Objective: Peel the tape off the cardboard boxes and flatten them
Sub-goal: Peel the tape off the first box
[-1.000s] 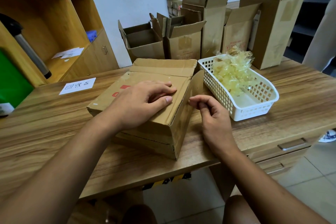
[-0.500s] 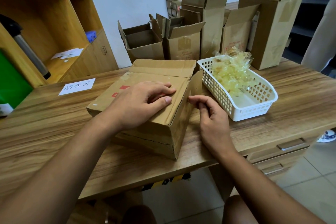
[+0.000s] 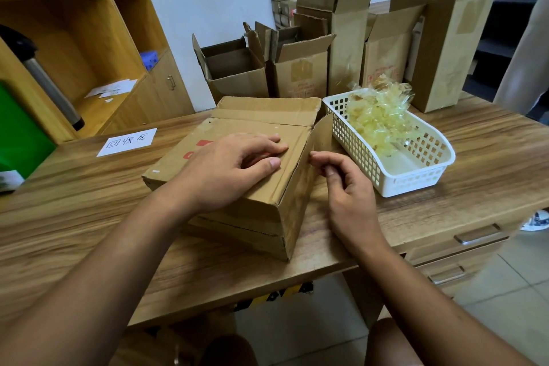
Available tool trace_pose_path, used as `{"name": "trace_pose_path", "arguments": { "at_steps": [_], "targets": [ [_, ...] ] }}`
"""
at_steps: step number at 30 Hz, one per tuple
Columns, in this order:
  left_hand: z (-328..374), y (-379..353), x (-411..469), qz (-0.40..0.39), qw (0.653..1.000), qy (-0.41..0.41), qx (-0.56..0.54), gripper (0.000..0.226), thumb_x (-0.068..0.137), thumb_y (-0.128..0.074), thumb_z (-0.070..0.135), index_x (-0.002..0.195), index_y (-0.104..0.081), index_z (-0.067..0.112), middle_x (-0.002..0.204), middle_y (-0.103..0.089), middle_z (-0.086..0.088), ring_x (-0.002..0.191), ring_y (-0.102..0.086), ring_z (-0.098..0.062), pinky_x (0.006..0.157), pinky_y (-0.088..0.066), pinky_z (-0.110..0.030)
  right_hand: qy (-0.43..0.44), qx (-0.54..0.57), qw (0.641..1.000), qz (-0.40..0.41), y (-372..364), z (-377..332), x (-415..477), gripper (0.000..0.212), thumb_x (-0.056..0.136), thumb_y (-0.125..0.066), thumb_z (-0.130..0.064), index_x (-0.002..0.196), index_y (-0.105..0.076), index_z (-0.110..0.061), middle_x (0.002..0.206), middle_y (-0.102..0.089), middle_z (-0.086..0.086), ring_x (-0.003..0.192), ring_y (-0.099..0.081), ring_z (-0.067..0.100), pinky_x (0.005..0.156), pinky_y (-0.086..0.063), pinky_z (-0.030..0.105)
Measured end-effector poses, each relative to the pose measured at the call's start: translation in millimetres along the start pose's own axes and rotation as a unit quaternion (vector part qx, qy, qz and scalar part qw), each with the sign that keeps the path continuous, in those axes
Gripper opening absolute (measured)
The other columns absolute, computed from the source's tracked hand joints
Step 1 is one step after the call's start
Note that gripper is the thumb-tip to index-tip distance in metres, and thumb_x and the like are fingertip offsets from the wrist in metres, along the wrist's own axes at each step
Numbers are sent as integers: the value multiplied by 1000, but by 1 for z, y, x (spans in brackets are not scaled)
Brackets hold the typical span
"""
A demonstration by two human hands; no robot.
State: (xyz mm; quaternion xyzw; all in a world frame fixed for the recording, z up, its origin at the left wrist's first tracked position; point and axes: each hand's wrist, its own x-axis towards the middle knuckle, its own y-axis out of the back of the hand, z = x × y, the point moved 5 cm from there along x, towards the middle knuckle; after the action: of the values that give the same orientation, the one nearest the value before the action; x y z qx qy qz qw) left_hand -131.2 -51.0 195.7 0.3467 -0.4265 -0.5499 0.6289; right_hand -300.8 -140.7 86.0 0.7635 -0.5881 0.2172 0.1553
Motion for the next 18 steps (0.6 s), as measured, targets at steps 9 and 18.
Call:
{"name": "trace_pose_path", "arguments": {
  "at_steps": [9,18],
  "targets": [
    [1,0,1,-5,1000,-1,8,50,88,-42,63,134,-55,49,144,-47,31,129,-42,2,107,-41,-46,-27,29,999,-10,2,1,0,33,104,-46,2,110,-73,-16,106,-74,-7,107,-68,10,94,-53,22],
    [-6,2,5,-26,1000,-6,3,60,84,-39,76,134,-56,49,143,-46,34,131,-42,4,109,-40,-43,-10,34,999,-6,2,-2,-1,32,104,-47,2,115,-71,-16,113,-73,-9,113,-66,9,98,-51,23]
  ]
}}
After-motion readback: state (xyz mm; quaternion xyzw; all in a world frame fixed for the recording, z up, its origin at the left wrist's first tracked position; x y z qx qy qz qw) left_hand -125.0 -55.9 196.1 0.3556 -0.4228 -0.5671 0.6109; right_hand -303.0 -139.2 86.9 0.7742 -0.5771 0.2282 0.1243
